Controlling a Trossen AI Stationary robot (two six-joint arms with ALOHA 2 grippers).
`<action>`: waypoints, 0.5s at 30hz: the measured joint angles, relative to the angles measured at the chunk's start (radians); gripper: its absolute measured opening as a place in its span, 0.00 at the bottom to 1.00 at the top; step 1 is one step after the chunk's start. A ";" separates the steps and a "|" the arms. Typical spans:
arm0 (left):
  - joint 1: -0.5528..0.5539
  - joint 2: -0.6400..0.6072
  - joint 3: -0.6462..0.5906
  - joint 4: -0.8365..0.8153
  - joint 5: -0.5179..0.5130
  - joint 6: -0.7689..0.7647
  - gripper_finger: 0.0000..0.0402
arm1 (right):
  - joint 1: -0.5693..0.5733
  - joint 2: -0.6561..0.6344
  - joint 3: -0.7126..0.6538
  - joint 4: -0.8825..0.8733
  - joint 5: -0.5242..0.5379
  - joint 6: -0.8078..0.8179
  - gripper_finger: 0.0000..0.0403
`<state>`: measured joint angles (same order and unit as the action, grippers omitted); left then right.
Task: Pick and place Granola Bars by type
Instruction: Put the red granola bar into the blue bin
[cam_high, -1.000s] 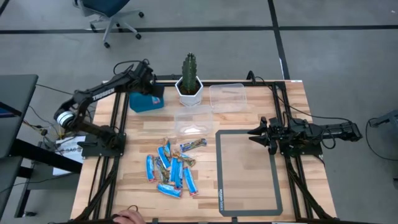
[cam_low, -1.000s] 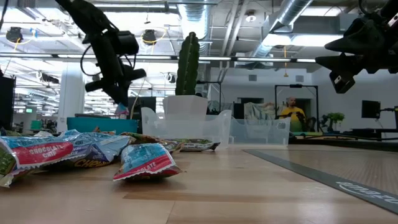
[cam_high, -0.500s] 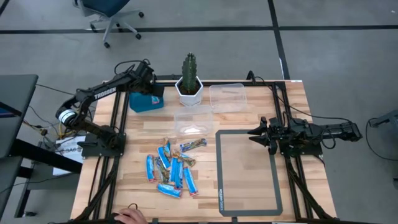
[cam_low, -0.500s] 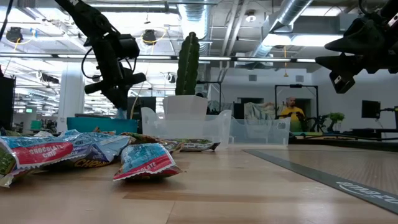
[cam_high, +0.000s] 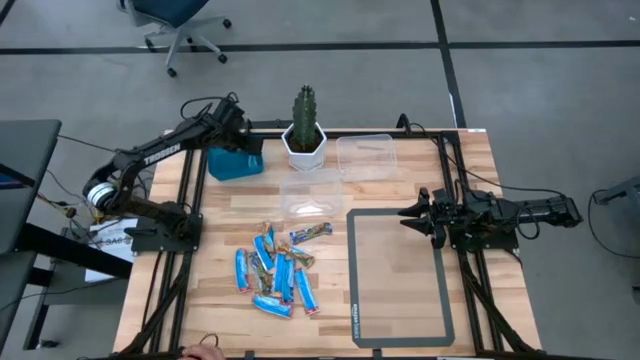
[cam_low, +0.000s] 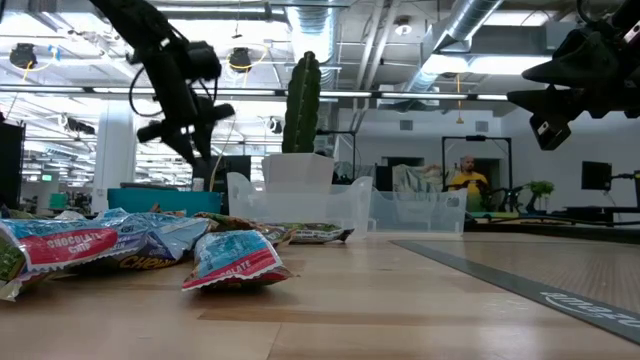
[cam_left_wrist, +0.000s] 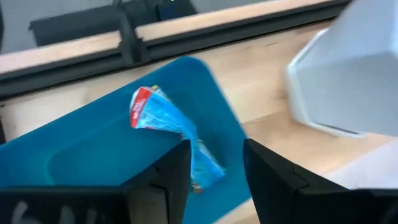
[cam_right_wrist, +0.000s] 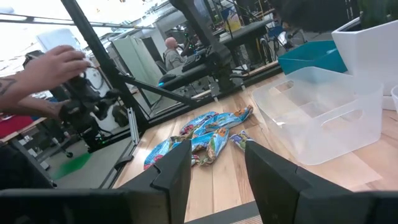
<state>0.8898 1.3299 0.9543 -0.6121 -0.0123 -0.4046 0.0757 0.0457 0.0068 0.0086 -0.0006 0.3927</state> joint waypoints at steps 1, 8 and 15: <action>-0.007 -0.023 0.000 -0.003 0.004 0.000 0.34 | 0.000 0.000 0.000 0.000 0.000 0.000 0.35; -0.135 -0.215 0.000 -0.099 0.007 -0.057 0.31 | 0.000 0.000 0.000 0.000 0.000 0.000 0.35; -0.411 -0.365 0.000 -0.199 0.007 -0.259 0.28 | 0.000 0.000 0.000 0.000 0.000 0.000 0.35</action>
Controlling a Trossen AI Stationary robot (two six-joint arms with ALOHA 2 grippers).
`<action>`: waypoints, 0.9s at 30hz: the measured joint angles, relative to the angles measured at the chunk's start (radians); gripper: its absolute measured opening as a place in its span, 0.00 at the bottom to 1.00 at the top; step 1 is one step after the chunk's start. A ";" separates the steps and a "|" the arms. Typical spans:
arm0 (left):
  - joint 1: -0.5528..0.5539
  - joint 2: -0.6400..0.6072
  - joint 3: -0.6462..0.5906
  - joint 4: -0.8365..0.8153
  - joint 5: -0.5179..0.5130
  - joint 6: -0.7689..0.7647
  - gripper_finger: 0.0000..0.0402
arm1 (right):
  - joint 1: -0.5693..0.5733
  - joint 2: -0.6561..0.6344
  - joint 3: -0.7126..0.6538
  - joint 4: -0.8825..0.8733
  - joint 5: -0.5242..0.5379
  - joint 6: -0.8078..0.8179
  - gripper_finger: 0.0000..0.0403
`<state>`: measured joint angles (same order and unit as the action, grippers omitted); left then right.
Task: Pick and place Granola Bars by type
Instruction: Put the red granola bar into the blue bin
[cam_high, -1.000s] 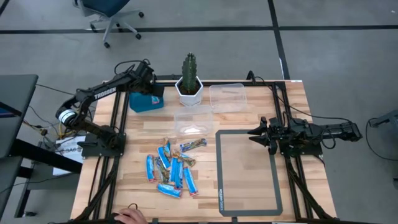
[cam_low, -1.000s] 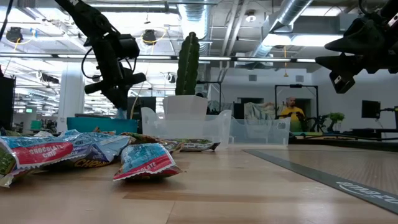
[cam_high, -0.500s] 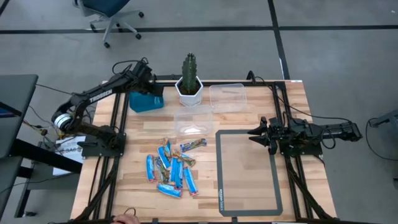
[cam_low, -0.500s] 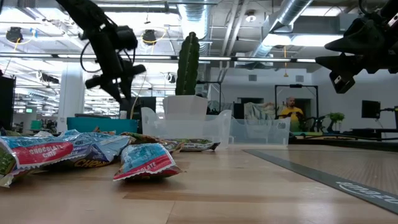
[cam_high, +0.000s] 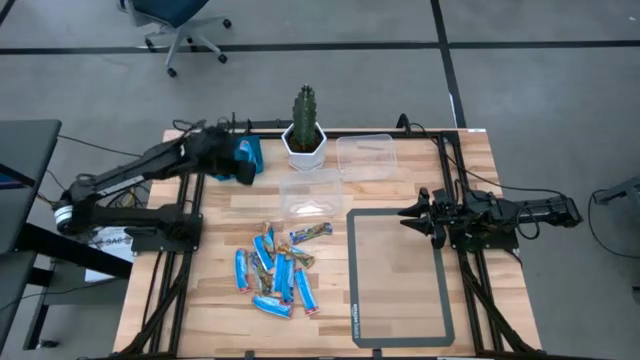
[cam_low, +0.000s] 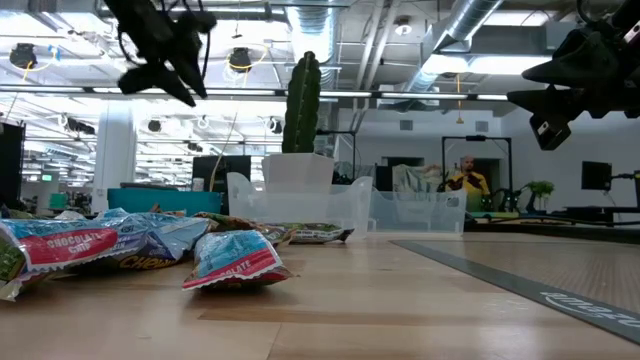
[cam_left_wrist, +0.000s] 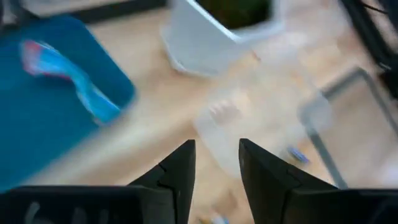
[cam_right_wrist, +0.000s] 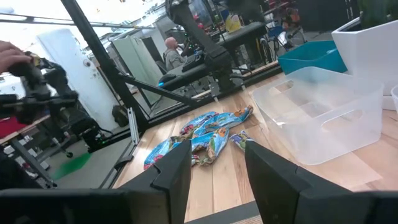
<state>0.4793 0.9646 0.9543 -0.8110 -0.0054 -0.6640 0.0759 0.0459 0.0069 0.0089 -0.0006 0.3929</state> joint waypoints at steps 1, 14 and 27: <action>-0.043 -0.011 0.000 -0.016 -0.003 -0.037 0.28 | 0.000 0.000 0.000 0.000 0.000 0.000 0.36; -0.551 -0.013 0.000 -0.213 -0.093 -0.544 0.28 | 0.000 0.000 0.000 0.000 0.000 0.000 0.36; -0.895 0.129 0.000 -0.273 -0.138 -1.041 0.28 | 0.000 0.000 0.000 0.000 0.000 0.000 0.36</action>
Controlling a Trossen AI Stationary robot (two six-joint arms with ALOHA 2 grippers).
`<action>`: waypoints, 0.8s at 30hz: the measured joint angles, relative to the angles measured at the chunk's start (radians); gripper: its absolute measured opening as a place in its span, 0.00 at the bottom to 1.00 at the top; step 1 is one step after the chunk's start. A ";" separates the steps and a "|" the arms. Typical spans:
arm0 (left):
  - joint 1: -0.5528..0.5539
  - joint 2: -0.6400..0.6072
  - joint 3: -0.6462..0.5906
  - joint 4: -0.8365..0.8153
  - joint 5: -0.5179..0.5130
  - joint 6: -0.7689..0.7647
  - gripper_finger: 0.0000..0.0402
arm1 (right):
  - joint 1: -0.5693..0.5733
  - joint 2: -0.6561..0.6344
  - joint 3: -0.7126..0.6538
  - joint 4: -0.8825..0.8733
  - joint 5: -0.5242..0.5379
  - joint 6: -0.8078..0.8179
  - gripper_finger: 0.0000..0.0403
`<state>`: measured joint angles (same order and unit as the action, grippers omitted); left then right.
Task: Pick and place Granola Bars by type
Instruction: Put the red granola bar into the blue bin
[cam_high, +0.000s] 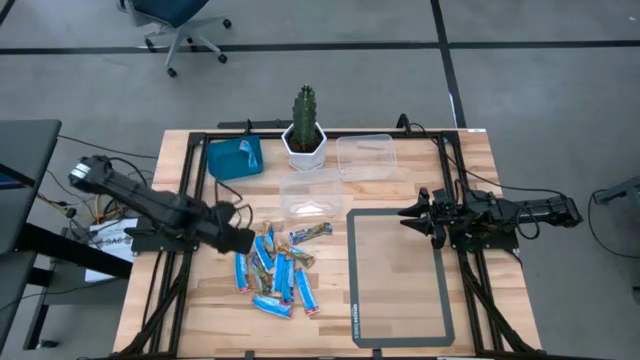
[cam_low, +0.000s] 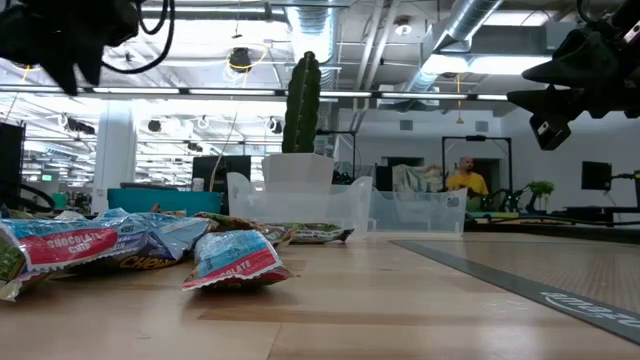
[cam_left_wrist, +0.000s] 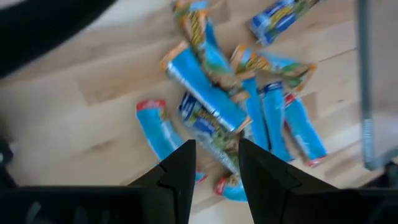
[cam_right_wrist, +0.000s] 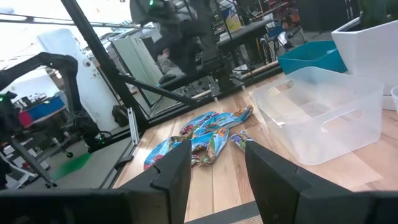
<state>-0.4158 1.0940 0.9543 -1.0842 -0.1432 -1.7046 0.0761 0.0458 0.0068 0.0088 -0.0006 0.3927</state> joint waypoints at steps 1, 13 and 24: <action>-0.016 0.016 0.000 -0.001 0.004 -0.025 0.28 | 0.000 0.000 0.000 0.000 0.000 0.000 0.36; -0.102 0.205 0.000 -0.032 0.067 -0.197 0.29 | 0.000 0.000 0.000 0.000 0.000 0.000 0.36; -0.102 0.366 0.000 -0.001 0.097 -0.211 0.44 | 0.000 0.000 0.000 0.000 0.000 0.000 0.36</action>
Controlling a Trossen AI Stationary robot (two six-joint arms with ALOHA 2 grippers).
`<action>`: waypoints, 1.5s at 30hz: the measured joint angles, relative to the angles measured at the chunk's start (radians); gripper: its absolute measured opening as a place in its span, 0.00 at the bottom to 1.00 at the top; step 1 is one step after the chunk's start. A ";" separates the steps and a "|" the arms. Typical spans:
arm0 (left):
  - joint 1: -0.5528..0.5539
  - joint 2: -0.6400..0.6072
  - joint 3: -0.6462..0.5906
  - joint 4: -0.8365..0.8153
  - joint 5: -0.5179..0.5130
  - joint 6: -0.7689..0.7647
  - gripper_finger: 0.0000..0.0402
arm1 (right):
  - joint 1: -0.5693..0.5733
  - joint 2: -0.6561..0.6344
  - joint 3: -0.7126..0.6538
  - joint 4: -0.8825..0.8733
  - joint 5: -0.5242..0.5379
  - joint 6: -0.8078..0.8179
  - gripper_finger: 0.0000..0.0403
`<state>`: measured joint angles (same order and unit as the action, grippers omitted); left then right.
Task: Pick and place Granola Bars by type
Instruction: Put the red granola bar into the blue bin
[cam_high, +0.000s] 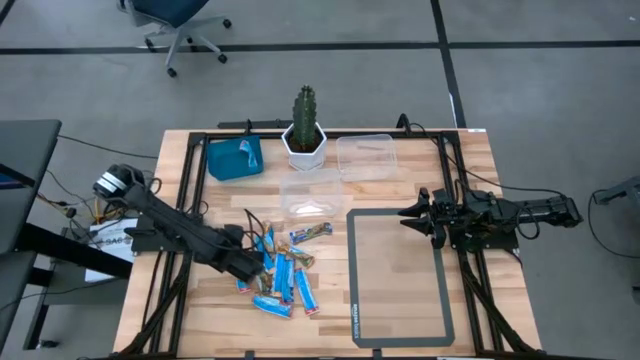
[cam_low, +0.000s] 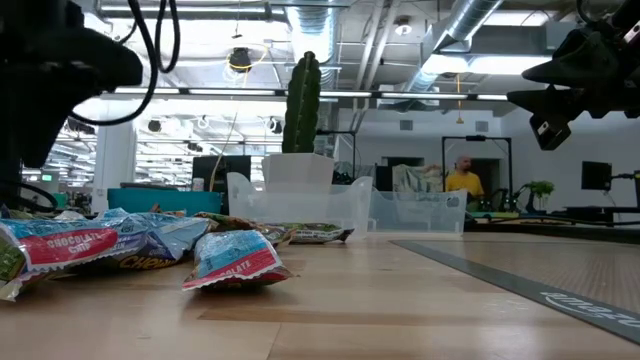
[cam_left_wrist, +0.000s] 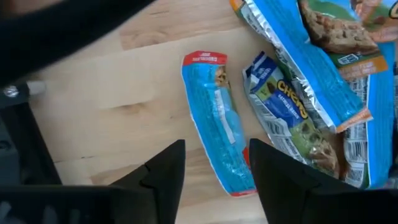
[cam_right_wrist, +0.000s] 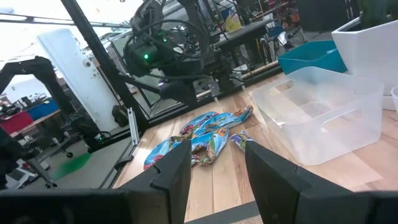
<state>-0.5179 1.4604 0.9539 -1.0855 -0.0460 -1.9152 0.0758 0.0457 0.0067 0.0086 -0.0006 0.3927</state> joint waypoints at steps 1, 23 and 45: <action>0.003 0.008 0.000 0.003 0.001 -0.001 0.46 | 0.000 0.000 0.000 0.000 0.000 0.000 0.35; 0.019 0.146 -0.076 0.210 0.066 -0.010 0.53 | 0.000 0.000 0.000 0.000 0.000 0.000 0.35; 0.023 0.141 -0.154 0.338 0.110 0.027 0.46 | 0.000 0.000 0.000 0.000 0.000 0.000 0.36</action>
<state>-0.4953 1.6016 0.7998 -0.7471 0.0639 -1.8881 0.0761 0.0456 0.0069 0.0088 -0.0006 0.3927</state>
